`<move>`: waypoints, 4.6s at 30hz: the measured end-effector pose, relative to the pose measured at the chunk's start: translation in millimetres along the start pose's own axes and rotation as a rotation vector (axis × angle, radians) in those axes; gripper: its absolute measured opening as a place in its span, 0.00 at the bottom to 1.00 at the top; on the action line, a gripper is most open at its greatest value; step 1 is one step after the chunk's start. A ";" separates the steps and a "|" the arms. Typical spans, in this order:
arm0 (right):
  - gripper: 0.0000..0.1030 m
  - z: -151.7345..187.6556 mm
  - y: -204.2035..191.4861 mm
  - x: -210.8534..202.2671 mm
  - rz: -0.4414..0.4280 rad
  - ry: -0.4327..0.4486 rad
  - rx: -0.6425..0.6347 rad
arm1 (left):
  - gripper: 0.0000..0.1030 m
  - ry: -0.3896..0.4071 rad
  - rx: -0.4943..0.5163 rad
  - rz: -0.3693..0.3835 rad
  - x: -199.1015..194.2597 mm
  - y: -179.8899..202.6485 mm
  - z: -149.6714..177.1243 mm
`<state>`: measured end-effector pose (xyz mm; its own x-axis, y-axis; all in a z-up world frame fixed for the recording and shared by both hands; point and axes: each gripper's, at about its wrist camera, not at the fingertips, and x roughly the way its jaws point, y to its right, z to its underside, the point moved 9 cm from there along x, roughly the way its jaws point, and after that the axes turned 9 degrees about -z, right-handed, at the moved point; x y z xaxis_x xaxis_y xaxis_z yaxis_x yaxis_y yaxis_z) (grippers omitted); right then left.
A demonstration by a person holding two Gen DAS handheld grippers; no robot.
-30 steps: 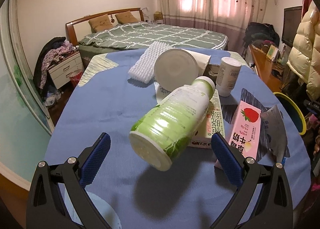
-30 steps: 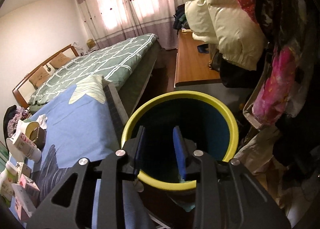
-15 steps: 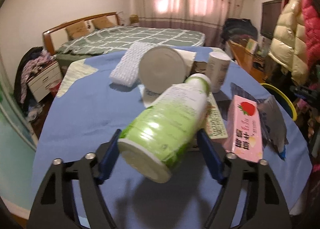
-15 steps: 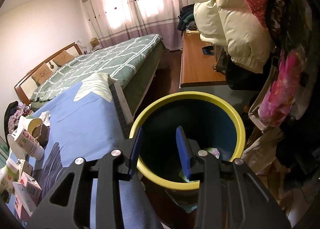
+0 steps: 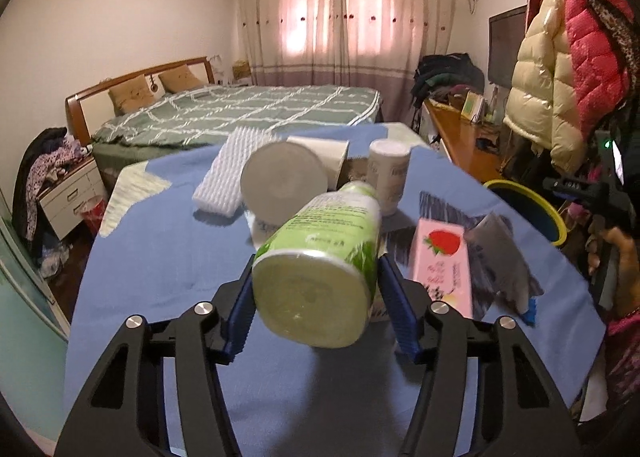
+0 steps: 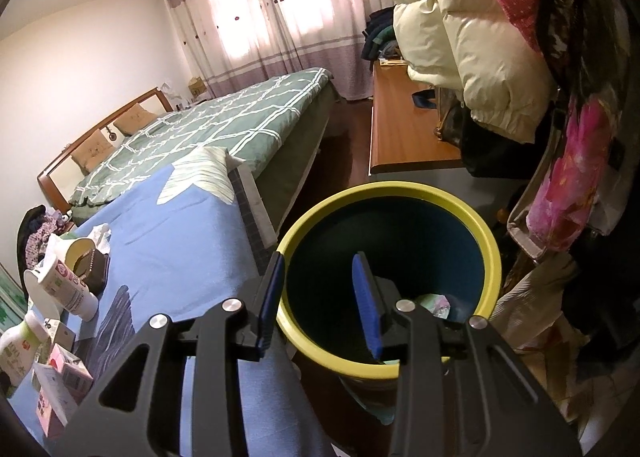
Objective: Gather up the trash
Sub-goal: 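Grasp the green-labelled bottle with the left gripper and lift it, then carry the bottle over the yellow-rimmed bin and open the left gripper, then grasp the white-and-blue toothpaste tube with the right gripper and lift it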
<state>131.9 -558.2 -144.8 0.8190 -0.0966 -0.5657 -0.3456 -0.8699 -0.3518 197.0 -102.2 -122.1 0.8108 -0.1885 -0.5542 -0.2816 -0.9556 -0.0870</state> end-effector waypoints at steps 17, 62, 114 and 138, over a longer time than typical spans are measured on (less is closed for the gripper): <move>0.33 -1.0 4.4 -2.4 -0.036 0.007 0.034 | 0.53 0.052 0.019 -0.069 5.9 19.1 -64.6; 0.33 -8.8 117.0 -67.9 -0.006 0.096 0.215 | 0.50 0.020 0.215 0.318 63.0 374.7 -146.2; 0.43 115.9 -167.5 -35.7 -0.459 -0.289 -0.298 | 0.93 -0.002 -0.192 -0.286 -30.9 5.1 -33.5; 0.44 140.2 -213.4 -43.3 -0.490 -0.311 -0.426 | 0.93 -0.047 -0.242 -0.274 -20.1 -8.3 2.6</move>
<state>106.0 -300.7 -149.8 0.6435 0.4405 -0.6261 0.2889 -0.8971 -0.3342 181.7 -89.9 -112.4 0.8134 0.0875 -0.5751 0.0769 -0.9961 -0.0428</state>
